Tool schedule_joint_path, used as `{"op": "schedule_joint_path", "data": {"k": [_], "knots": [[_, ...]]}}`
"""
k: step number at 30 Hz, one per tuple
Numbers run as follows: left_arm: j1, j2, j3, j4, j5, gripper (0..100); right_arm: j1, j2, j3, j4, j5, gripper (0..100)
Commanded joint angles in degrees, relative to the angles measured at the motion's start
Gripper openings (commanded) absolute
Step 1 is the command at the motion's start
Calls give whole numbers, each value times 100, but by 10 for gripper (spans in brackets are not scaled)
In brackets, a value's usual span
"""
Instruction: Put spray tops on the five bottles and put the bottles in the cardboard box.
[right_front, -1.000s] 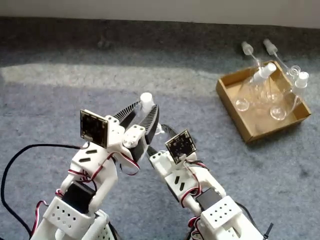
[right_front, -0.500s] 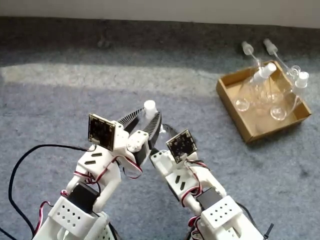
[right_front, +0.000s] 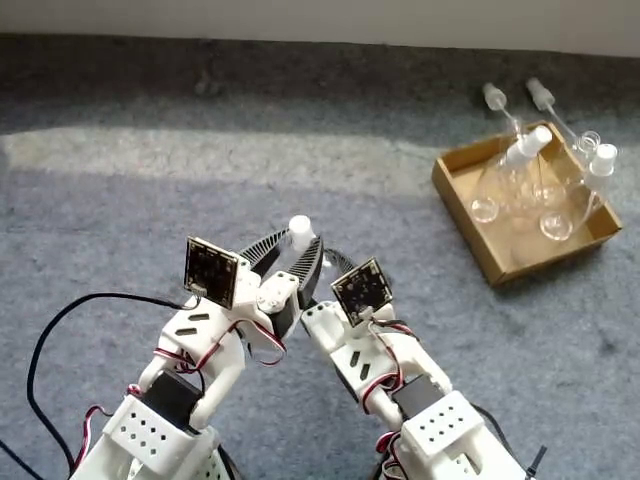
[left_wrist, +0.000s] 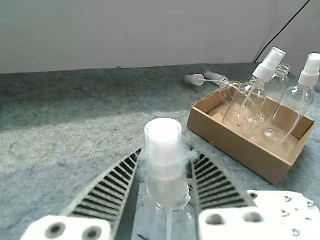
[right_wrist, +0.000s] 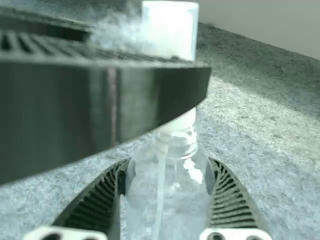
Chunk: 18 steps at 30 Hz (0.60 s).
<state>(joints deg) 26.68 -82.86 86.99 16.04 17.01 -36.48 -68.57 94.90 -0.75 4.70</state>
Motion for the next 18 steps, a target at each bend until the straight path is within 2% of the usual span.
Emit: {"op": "schedule_joint_path", "data": {"k": [1, 6, 14, 18], "knots": [[356, -13, -31, -62, -220, 5, 110, -119, 22, -145, -26, 95], [312, 40, -31, -264, -782, 5, 110, -119, 22, -145, -26, 95], [286, 48, 22, -264, -765, 5, 110, -119, 22, -145, -26, 95], [-75, 48, 4, -264, -765, 5, 110, -119, 22, -145, -26, 95]]}}
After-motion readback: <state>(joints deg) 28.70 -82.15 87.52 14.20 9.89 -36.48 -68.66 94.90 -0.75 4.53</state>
